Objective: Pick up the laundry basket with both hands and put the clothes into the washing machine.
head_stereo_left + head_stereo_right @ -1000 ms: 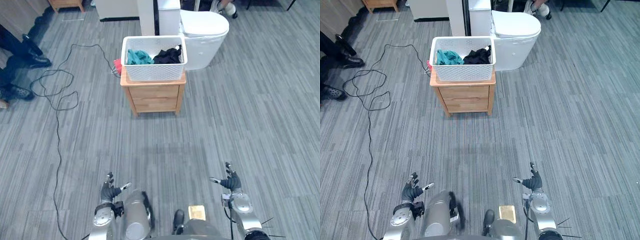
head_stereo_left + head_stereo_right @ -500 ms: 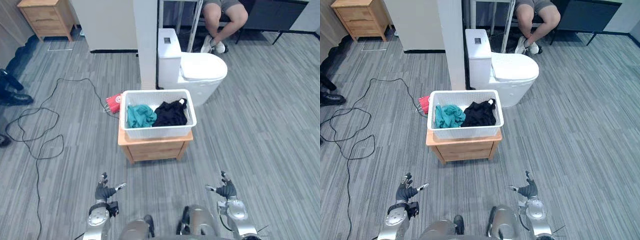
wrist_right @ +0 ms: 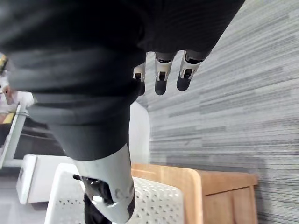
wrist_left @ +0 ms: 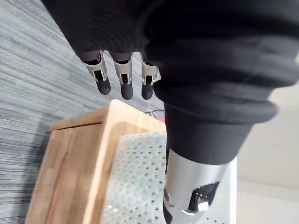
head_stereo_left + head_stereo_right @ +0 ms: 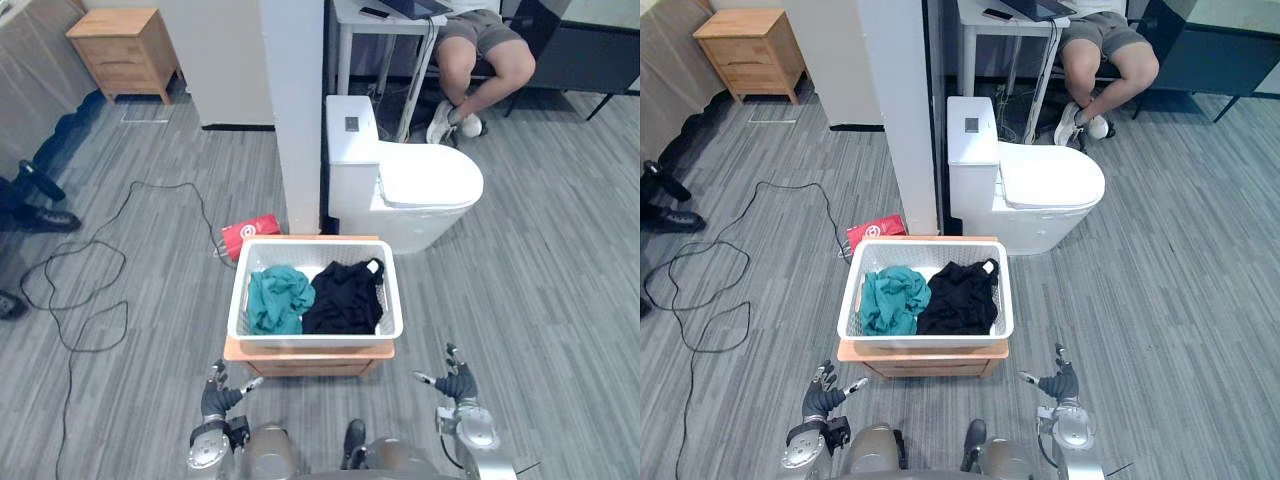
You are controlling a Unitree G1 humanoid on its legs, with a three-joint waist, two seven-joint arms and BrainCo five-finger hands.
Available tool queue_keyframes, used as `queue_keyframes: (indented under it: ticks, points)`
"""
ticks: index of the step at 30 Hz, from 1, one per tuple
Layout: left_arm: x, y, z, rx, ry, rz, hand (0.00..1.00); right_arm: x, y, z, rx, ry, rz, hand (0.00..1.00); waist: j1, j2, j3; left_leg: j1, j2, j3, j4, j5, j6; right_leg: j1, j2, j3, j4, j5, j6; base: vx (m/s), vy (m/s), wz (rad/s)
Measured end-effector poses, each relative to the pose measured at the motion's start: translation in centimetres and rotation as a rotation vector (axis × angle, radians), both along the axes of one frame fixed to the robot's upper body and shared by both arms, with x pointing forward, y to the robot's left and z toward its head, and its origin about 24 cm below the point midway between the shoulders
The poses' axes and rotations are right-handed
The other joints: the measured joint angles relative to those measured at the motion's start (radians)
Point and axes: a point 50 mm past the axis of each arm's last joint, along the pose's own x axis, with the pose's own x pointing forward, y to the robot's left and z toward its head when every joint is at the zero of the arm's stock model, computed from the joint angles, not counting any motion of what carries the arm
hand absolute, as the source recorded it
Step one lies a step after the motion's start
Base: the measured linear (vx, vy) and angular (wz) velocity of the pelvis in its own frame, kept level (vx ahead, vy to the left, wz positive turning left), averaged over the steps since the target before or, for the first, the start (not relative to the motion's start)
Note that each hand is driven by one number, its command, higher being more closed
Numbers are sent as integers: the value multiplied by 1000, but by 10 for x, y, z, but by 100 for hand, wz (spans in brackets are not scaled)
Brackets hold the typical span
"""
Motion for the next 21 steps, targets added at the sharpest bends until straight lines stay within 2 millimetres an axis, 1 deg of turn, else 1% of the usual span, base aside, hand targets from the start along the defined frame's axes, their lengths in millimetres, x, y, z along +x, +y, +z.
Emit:
queue_keyframes:
  ticks: [1,2,3,4,5,6,7,8,11,14,16,18,19,20,21]
  points:
    - [5,0,8,-9,-46,11,0,3,-4,9,-16,-42,-20,0,-1,18,-2,20,-5,-27,-138,113,2,11,5,3,-2,-12,32,199,166,-22]
    - [8,1,14,-4,-83,10,0,3,-6,14,-17,-72,-39,0,-1,18,-7,33,-11,-39,-156,169,-11,25,-1,7,2,-24,52,198,163,-12]
    - [10,1,18,-1,-104,9,0,3,-7,18,-23,-91,-39,0,-1,12,-14,46,-24,-39,-173,169,-10,29,-12,6,1,-26,58,196,157,7]
    - [14,2,28,6,-151,4,0,1,-9,25,-34,-126,-43,0,-1,-4,-24,65,-47,-30,-210,176,0,31,-39,9,2,-39,77,146,116,13]
    - [17,2,32,11,-173,3,0,2,-9,29,-41,-145,-47,0,0,-9,-27,72,-58,-27,-227,181,6,31,-49,12,1,-42,82,178,169,5]
    - [20,4,39,18,-207,3,0,5,-9,34,-47,-175,-51,0,1,-15,-32,87,-76,-14,-259,188,17,28,-66,20,0,-46,95,122,130,-4]
    - [21,5,41,19,-222,11,0,10,-8,37,-46,-191,-45,0,2,-14,-32,97,-88,-11,-276,192,22,29,-75,26,-3,-47,99,155,157,-10]
    - [21,7,42,23,-231,21,0,16,-6,41,-46,-210,-35,0,1,-10,-35,114,-103,-4,-306,198,29,34,-86,30,-15,-45,109,107,91,-7]
    - [23,13,45,40,-238,54,0,24,-4,45,-50,-231,-22,0,0,-4,-38,129,-118,1,-337,203,36,48,-88,32,-52,-35,123,92,46,-3]
    - [26,18,48,83,-242,59,0,35,-2,44,-53,-224,-7,0,-1,0,-40,137,-125,2,-358,206,40,56,-88,33,-71,-30,128,94,19,-1]
    - [33,21,52,136,-241,36,0,44,4,41,-65,-207,34,0,0,1,-40,137,-126,3,-366,208,40,53,-84,33,-78,-27,127,41,3,-2]
    - [43,21,52,176,-226,5,0,55,11,44,-69,-211,67,0,1,8,-36,132,-123,7,-374,213,39,43,-82,39,-93,-13,122,-3,4,-10]
    - [51,18,50,191,-215,-11,0,65,14,47,-72,-219,82,0,0,18,-30,125,-124,14,-386,224,41,36,-78,48,-101,-3,123,-41,11,-18]
    - [62,13,51,201,-212,-40,0,77,14,52,-80,-230,87,0,0,33,-18,104,-124,17,-397,239,43,8,-77,55,-101,12,124,-56,16,-16]
    - [70,11,52,203,-216,-52,0,84,14,55,-86,-235,91,0,0,39,-7,89,-124,17,-400,248,43,-10,-76,56,-101,21,119,-100,18,-16]
